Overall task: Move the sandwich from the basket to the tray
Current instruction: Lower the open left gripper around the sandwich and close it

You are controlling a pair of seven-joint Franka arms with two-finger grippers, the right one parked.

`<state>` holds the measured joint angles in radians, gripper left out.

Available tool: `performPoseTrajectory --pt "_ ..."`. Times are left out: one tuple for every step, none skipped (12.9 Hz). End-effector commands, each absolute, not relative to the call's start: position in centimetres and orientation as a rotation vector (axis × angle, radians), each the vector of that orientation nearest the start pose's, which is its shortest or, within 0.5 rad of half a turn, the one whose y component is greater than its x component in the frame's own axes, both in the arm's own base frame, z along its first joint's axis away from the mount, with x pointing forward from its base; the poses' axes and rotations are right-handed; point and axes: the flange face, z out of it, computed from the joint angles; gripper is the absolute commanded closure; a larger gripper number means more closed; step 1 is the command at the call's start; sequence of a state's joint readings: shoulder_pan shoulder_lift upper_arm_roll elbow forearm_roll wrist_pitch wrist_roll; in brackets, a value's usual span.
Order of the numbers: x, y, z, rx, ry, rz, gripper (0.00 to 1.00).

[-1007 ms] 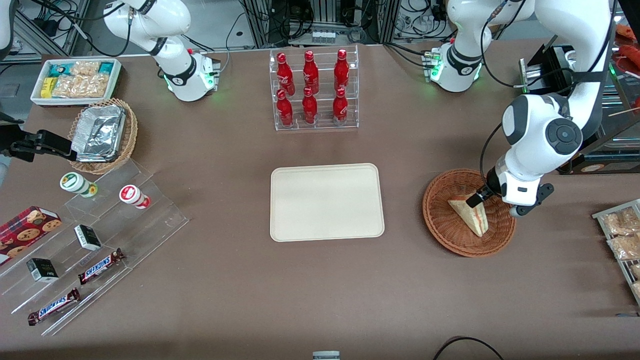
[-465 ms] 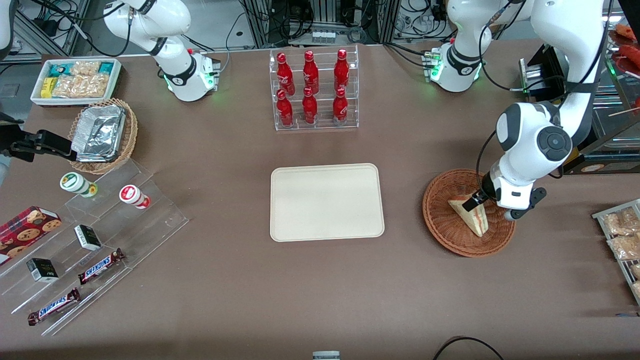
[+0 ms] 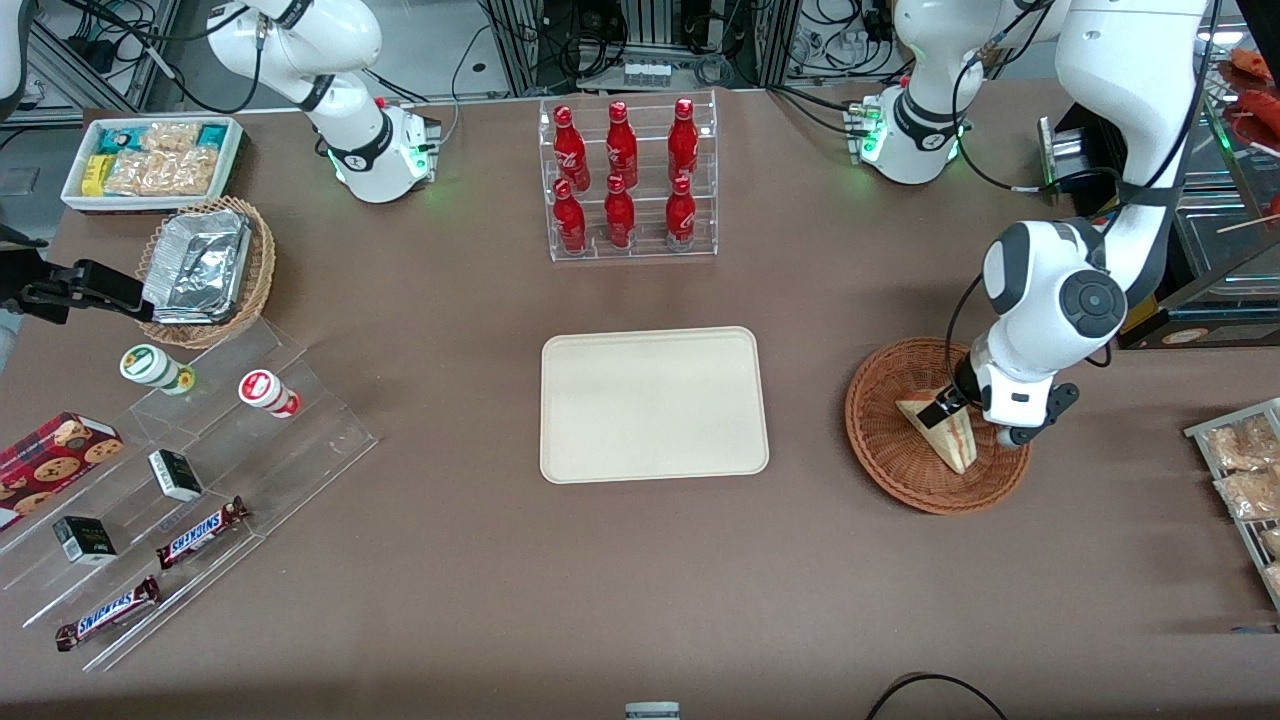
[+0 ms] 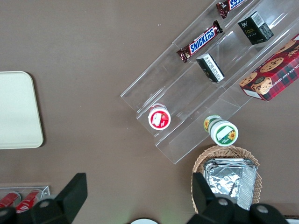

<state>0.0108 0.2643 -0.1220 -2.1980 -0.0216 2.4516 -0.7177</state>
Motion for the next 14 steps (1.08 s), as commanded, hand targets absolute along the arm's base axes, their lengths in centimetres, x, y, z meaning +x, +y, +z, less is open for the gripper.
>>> performPoseTrajectory --pt "55.0 -6.2 25.2 -3.014 -0.977 0.024 0.00" --pt "55.0 -6.2 24.7 -3.012 -0.974 0.037 0.02" --pt "54.9 -6.1 24.3 -3.009 -0.978 0.047 0.11" --pt "54.9 -6.0 24.2 -3.007 -0.980 0.051 0.38" --pt "54.9 -5.9 24.2 -3.009 -0.973 0.053 0.76" --pt "55.0 -5.9 24.3 -3.011 -0.964 0.050 1.00" --pt "54.9 -5.8 24.5 -3.008 -0.935 0.044 1.00" --pt "54.9 -5.8 24.9 -3.004 -0.913 0.039 1.00" --pt "55.0 -5.7 25.7 -2.998 -0.885 0.042 1.00" --pt "55.2 -5.7 27.1 -2.995 -0.832 0.047 1.00" --pt "55.7 -5.7 28.8 -2.997 -0.791 0.062 1.00" --pt "56.1 -6.0 30.4 -2.992 -0.758 0.095 1.00" --pt "56.7 -6.6 31.8 -2.984 -0.743 0.126 1.00" --pt "57.2 -7.9 32.8 -2.986 -0.709 0.145 1.00"
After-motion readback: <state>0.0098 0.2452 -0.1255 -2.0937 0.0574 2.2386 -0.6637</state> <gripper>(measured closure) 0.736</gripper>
